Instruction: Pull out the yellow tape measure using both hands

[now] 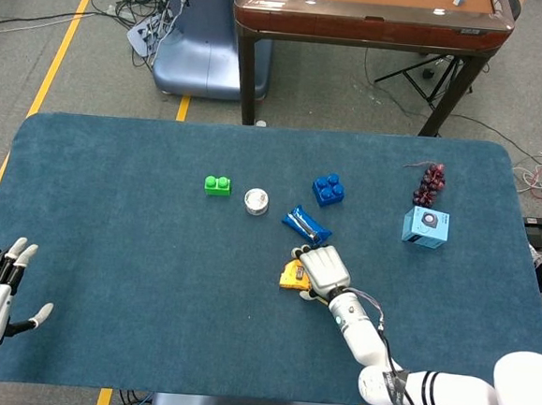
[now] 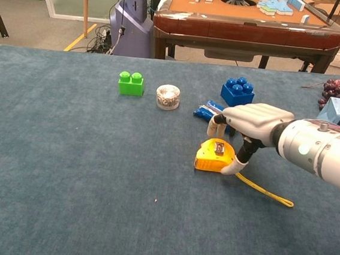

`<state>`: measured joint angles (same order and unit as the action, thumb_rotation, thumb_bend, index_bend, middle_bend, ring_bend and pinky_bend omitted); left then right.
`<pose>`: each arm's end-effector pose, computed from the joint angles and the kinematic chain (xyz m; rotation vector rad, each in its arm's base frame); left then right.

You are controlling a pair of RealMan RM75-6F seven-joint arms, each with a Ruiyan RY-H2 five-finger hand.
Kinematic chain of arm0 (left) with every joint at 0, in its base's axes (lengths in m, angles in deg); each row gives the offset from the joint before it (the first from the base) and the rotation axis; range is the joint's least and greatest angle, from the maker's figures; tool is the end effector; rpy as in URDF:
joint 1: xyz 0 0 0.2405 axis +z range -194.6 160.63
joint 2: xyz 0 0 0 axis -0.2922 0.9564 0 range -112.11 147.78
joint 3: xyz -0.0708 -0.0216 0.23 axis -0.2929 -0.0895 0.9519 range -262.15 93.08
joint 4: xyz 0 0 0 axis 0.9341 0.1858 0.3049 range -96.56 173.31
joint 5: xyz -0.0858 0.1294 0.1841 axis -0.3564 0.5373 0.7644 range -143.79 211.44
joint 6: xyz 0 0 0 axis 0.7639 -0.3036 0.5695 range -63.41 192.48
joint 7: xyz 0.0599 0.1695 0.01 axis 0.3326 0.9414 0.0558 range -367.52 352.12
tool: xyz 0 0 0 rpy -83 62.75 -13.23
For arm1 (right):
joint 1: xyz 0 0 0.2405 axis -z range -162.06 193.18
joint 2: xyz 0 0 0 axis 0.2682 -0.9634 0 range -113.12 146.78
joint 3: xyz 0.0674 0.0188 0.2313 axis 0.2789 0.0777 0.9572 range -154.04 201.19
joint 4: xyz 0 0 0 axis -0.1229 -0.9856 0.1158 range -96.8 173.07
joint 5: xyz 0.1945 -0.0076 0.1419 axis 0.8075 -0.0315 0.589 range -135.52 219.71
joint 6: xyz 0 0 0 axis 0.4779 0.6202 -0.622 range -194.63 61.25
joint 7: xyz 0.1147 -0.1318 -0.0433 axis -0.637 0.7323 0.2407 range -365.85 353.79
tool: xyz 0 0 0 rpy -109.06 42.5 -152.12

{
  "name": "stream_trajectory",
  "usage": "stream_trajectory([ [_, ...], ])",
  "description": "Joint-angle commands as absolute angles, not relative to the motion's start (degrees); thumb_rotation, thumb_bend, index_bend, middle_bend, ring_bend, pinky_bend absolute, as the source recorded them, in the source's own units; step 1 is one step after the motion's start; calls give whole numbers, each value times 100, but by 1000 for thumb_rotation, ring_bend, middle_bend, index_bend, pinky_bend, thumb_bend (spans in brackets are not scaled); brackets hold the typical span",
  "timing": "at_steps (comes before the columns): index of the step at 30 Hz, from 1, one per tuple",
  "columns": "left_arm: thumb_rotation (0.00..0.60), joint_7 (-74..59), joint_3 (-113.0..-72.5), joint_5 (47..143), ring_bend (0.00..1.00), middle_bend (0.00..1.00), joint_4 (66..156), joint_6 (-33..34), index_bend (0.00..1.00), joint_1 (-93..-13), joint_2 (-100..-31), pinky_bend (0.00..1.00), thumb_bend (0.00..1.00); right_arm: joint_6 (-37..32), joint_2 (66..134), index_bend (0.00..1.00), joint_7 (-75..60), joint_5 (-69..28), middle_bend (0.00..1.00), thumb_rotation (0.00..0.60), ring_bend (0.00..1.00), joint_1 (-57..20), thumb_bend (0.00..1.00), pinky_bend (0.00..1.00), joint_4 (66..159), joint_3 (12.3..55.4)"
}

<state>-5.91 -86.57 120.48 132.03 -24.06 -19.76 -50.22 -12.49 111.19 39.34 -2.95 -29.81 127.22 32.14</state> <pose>-0.2991 0.2030 0.1073 -1.3296 -0.9335 -0.9579 -0.1188 -0.3388 -0.1105 1.9915 -0.9085 0.6115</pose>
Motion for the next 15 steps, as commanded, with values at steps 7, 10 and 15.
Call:
stream_trajectory([
  [7, 600, -660, -8651, 12054, 0, 0, 13159, -2411, 26, -1958, -5024, 0, 214, -1165, 11214, 270, 3936, -132, 327, 600, 288, -3117, 270, 366, 12664, 3142],
  [10, 600, -684, -8648, 12052, 0, 0, 13146, -2402, 26, -1956, -5031, 0, 214, -1151, 11214, 270, 3951, -56, 331, 600, 288, -3150, 272, 366, 12667, 3106],
  [15, 600, -698, -8649, 12046, 0, 0, 13130, -2387, 26, -1957, -5041, 0, 214, -1139, 11221, 270, 3935, 10, 336, 600, 288, -3193, 294, 366, 12663, 3044],
])
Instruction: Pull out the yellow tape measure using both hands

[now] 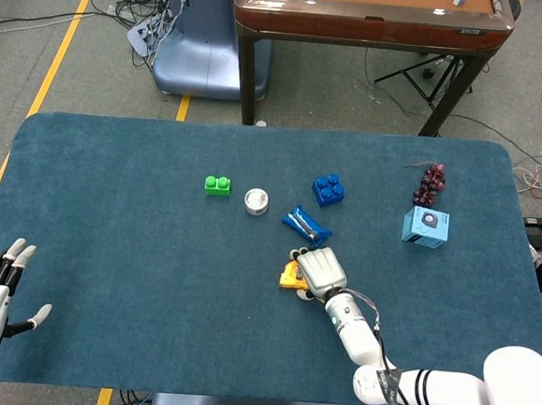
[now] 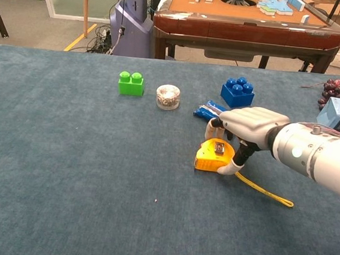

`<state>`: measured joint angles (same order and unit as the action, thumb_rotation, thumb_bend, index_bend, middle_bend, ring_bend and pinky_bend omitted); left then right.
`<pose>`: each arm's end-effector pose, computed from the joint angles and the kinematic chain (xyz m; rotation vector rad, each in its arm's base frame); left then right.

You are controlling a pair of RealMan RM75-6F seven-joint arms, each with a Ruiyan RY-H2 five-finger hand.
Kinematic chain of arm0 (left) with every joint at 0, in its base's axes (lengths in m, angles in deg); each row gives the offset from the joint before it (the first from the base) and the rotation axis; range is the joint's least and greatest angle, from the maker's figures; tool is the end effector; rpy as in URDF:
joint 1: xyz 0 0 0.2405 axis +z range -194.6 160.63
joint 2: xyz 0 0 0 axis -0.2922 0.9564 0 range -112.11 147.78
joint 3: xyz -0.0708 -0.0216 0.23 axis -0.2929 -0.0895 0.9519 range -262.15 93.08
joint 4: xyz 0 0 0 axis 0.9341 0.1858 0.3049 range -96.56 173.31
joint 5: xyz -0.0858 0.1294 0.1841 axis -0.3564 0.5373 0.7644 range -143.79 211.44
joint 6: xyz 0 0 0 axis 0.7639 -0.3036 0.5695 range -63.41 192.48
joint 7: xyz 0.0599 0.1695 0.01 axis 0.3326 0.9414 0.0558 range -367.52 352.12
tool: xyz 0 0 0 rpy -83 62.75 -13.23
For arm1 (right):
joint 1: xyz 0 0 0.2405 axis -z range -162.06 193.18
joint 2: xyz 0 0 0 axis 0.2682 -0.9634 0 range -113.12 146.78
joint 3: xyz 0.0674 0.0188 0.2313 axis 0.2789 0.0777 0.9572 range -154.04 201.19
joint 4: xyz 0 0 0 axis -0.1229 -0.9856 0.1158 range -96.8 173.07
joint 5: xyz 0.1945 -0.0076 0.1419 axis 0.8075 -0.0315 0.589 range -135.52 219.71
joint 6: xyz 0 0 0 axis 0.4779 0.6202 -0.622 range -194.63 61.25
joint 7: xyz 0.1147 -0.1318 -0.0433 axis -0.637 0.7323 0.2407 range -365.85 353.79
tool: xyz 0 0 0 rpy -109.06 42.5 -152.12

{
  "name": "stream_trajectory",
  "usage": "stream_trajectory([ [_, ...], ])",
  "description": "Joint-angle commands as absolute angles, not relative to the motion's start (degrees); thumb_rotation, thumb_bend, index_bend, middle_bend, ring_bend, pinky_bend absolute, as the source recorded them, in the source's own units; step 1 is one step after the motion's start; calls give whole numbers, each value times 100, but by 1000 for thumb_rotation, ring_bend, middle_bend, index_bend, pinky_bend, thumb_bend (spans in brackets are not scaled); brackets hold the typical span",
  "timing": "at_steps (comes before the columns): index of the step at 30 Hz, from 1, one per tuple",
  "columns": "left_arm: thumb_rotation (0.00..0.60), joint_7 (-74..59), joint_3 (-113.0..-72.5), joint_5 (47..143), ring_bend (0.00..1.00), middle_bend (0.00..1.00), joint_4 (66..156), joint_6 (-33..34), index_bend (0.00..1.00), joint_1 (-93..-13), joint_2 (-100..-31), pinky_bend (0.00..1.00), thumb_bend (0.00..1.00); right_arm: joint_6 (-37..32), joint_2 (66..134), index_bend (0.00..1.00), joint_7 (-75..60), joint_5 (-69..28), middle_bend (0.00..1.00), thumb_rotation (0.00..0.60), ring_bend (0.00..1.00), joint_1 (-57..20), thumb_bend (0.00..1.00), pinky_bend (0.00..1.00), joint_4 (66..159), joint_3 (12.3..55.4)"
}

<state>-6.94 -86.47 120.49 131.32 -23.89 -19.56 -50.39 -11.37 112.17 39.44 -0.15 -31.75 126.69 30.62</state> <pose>-0.3025 0.2017 0.1067 -1.3269 -0.9450 -0.9592 -0.1191 -0.3363 -0.1172 1.9948 -0.9206 0.5854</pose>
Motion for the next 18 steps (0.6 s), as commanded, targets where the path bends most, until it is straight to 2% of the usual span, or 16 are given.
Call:
stream_trajectory([
  [1, 600, -705, -8649, 12046, 0, 0, 13128, -2385, 26, -1957, -5042, 0, 213, -1139, 11223, 270, 3929, 18, 338, 600, 288, -3201, 298, 366, 12659, 3037],
  [5, 600, -726, -8662, 12028, 0, 0, 13124, -2370, 26, -1963, -5045, 0, 214, -1133, 11236, 285, 3903, 61, 368, 600, 310, -3234, 378, 366, 12652, 3015],
  [11, 600, -785, -8759, 12014, 0, 0, 13205, -2147, 26, -2151, -5000, 0, 214, -1021, 11177, 463, 3764, -16, 491, 600, 414, -3269, 566, 376, 12883, 3100],
  [18, 600, -759, -9012, 11978, 0, 0, 13542, -1598, 26, -2664, -4938, 0, 214, -801, 11076, 505, 3742, 72, 527, 600, 459, -3401, 606, 389, 13485, 3362],
])
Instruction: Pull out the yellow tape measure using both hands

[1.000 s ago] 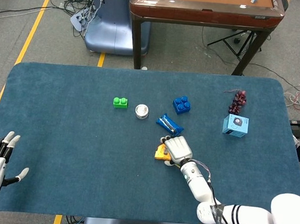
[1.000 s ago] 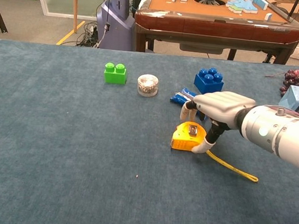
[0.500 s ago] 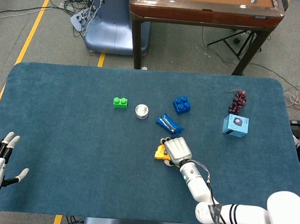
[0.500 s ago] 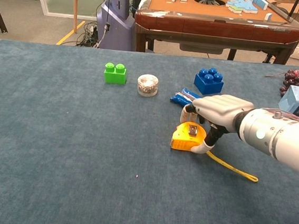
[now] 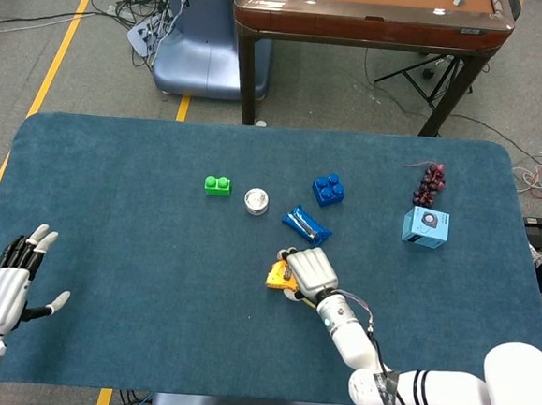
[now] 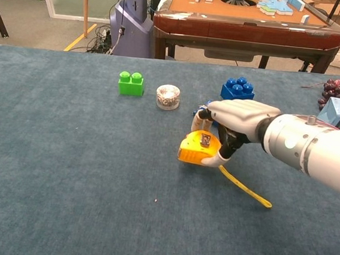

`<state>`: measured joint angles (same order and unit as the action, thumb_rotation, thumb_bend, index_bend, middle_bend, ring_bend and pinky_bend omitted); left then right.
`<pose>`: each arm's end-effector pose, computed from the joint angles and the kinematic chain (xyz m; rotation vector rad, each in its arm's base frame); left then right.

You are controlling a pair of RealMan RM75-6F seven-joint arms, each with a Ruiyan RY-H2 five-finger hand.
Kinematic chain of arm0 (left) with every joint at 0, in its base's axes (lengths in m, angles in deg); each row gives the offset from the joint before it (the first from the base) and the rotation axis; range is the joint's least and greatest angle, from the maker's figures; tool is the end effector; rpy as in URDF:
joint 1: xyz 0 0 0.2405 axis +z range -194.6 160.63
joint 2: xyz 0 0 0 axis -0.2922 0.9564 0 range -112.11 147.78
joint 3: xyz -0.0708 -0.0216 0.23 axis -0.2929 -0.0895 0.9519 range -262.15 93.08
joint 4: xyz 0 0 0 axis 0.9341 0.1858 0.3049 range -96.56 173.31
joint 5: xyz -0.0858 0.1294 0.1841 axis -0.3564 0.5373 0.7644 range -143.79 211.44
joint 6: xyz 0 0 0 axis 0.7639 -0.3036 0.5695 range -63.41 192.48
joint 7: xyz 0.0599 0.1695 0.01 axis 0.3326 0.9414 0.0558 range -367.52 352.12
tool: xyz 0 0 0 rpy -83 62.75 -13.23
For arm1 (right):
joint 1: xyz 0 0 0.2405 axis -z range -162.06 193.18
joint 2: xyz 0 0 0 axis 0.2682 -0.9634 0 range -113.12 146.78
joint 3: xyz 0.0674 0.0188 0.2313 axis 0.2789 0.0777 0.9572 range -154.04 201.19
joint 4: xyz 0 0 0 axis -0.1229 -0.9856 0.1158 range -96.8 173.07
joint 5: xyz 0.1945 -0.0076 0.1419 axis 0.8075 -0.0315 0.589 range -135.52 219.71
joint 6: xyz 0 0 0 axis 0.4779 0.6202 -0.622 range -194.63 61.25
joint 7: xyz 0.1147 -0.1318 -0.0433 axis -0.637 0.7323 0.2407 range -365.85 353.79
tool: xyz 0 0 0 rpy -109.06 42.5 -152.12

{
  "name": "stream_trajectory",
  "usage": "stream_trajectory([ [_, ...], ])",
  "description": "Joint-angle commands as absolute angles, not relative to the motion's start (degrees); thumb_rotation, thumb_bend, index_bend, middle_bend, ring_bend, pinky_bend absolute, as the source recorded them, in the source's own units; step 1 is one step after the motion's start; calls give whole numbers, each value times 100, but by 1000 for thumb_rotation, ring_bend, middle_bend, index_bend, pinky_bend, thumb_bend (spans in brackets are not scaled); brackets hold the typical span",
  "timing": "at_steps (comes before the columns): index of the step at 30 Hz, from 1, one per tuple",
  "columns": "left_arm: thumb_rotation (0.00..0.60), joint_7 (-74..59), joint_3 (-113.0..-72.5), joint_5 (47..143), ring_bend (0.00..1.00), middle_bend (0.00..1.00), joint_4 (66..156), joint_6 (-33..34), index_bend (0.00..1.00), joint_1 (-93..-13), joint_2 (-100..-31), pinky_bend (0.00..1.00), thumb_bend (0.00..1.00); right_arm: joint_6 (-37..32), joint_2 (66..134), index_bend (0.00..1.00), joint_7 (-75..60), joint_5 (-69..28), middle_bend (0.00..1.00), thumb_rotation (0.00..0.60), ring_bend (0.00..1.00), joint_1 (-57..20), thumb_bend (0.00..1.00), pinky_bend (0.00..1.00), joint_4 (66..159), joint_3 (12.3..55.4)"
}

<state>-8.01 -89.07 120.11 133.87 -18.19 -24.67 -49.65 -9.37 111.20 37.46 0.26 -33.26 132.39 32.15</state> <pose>-0.2764 0.2376 0.0981 -1.3962 -0.9745 -1.0329 -0.0857 -0.3280 -0.1102 1.9939 -0.9834 0.6939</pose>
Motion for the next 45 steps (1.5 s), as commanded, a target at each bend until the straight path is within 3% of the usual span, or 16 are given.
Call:
stream_trajectory([
  [1, 600, -720, -9062, 11935, 0, 0, 13628, -1471, 26, -2768, -4938, 0, 214, -700, 11078, 509, 3744, 64, 530, 600, 463, -3428, 614, 389, 13603, 3439],
  [16, 600, -1151, -9825, 10671, 0, 0, 14625, -162, 0, -3856, -5241, 0, 213, 146, 11354, 521, 4407, 818, 540, 600, 474, -4124, 642, 390, 14290, 4158],
  [45, 600, 58, -10087, 9404, 0, 0, 14191, -391, 0, -4701, -6830, 0, 213, 825, 12434, 525, 4656, 1320, 542, 600, 481, -4932, 642, 390, 13503, 4667],
])
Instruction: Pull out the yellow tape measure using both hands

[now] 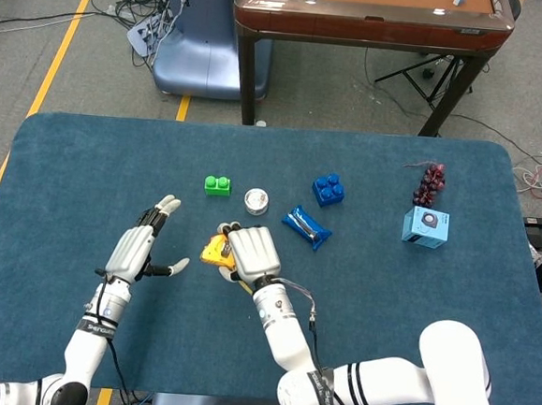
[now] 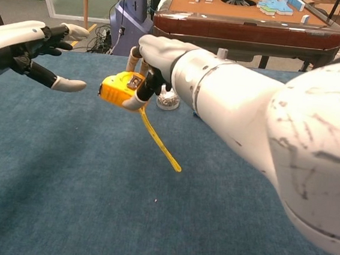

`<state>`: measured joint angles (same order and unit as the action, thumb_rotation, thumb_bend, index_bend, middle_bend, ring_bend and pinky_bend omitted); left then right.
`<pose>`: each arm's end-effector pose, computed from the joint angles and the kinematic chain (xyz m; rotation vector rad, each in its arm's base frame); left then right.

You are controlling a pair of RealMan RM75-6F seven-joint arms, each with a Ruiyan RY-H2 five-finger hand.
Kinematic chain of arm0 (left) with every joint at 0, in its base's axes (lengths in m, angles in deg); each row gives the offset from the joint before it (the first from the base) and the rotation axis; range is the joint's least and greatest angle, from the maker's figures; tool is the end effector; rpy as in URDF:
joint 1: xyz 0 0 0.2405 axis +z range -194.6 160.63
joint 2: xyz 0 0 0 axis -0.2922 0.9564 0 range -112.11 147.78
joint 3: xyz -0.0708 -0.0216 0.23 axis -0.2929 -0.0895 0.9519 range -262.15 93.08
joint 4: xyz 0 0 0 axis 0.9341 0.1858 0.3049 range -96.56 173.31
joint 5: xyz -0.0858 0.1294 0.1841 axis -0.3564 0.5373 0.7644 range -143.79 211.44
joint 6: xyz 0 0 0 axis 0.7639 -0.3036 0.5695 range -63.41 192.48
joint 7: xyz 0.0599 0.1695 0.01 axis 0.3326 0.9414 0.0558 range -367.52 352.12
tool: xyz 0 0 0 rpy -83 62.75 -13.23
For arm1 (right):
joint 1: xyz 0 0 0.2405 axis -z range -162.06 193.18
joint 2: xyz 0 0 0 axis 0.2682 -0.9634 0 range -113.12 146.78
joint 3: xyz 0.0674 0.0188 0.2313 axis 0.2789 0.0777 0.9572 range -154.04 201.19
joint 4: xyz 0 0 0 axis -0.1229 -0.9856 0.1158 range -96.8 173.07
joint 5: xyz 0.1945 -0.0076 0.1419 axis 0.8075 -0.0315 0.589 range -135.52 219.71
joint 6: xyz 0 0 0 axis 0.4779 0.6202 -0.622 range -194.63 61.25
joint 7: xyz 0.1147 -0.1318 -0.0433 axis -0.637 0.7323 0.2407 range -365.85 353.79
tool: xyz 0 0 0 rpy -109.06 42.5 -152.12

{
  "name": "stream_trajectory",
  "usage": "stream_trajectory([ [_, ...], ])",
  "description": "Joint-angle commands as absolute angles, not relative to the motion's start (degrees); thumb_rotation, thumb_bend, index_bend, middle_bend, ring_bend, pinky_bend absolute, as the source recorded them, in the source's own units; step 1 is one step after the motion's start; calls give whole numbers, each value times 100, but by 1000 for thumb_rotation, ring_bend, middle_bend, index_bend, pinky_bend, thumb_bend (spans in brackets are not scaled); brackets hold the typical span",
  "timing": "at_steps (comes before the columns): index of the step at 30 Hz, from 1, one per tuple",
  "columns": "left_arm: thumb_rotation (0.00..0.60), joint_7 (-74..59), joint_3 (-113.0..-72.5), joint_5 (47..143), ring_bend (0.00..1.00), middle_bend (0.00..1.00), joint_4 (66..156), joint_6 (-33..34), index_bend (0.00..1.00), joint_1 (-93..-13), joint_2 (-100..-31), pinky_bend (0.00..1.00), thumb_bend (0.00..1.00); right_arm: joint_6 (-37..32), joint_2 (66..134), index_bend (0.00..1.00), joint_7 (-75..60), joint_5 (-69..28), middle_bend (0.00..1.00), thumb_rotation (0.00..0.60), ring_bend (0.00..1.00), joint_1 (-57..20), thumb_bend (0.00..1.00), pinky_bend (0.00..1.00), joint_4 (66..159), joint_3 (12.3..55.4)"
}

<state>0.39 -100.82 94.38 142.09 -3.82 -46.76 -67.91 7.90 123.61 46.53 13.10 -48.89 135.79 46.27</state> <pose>-0.1186 0.3317 -0.0047 -1.3858 -1.3987 -1.2880 0.0618 -0.3247 -0.1011 1.8332 -1.0281 0.9397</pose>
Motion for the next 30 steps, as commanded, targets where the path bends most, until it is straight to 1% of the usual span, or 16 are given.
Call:
stream_trajectory([
  [1, 600, 62, -10090, 9389, 0, 0, 14190, -395, 0, -4709, -6847, 0, 213, 837, 12466, 526, 4650, 1329, 542, 600, 482, -4944, 643, 390, 13466, 4686],
  [17, 600, 29, -10098, 9347, 0, 0, 14174, -459, 0, -4808, -7081, 0, 213, 840, 12829, 528, 4610, 1397, 545, 600, 485, -5082, 643, 390, 13001, 4881],
  [30, 600, 46, -10140, 9210, 0, 0, 14015, -461, 0, -4880, -7232, 0, 213, 807, 12889, 530, 4623, 1384, 545, 600, 488, -5078, 642, 390, 12997, 4899],
])
